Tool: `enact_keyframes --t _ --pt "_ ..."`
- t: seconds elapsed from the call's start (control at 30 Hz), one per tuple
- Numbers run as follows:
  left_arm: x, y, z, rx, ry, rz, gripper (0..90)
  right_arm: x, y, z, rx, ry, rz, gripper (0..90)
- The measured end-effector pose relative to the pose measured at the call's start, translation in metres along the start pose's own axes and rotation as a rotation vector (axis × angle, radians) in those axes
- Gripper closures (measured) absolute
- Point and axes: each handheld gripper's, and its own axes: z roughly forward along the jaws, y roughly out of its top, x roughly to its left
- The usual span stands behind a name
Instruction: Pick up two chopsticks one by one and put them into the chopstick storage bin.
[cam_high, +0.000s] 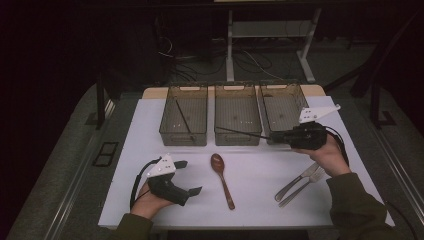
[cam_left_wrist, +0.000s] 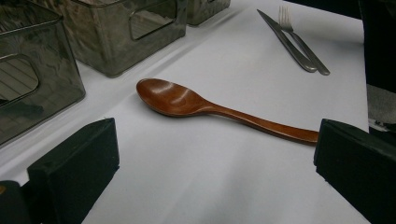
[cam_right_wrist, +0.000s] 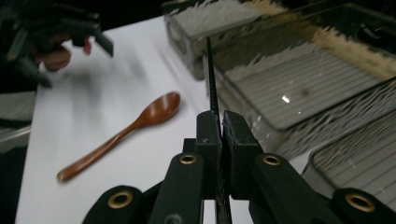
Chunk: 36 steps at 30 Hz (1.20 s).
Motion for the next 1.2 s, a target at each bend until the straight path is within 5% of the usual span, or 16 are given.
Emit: enact_keyframes --t 0.6,1.2 --pt "0.002 -0.001 0.000 -0.002 0.002 -0.013 0.0 0.001 0.055 0.058 -0.002 -0.160 0.073 84.7" --pt "0.002 0.000 0.001 -0.006 -0.010 -0.007 0.0 0.010 0.105 0.157 0.067 -0.244 0.101 84.6"
